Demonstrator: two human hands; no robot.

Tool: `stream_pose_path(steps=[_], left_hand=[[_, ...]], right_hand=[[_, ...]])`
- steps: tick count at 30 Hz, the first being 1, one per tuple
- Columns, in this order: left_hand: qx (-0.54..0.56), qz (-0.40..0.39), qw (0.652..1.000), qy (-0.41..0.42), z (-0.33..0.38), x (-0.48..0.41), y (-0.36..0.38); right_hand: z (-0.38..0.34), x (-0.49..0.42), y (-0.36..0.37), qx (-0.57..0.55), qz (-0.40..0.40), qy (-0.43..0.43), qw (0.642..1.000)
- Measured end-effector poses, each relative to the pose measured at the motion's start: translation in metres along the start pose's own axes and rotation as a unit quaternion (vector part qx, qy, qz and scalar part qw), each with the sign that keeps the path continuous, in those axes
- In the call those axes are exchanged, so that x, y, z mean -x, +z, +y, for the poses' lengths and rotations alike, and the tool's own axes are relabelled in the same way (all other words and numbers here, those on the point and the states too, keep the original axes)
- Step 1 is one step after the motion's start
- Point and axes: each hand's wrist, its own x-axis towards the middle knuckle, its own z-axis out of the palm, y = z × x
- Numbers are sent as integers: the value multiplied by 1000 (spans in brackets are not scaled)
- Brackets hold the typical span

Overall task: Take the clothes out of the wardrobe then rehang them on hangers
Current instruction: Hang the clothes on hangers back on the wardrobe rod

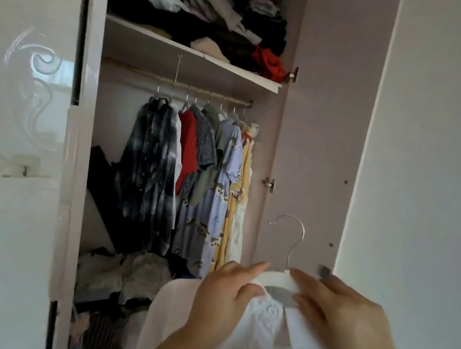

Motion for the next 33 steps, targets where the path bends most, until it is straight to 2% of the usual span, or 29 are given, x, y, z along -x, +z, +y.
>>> stream_pose_path(steps=[10, 16, 23, 33], left_hand=[[-106, 64, 991, -54, -143, -135, -43], [-175, 122, 974, -81, -230, -207, -76], [-270, 187, 939, -100, -306, -285, -119], [-335, 258, 901, -103, -411, -391, -207]], right_hand=[[-2, -168, 166, -42, 9, -90, 995], [-18, -270, 268, -117, 19, -153, 981], [-39, -382, 346, -164, -36, -183, 969], [-103, -531, 432, -162, 38, -220, 961]])
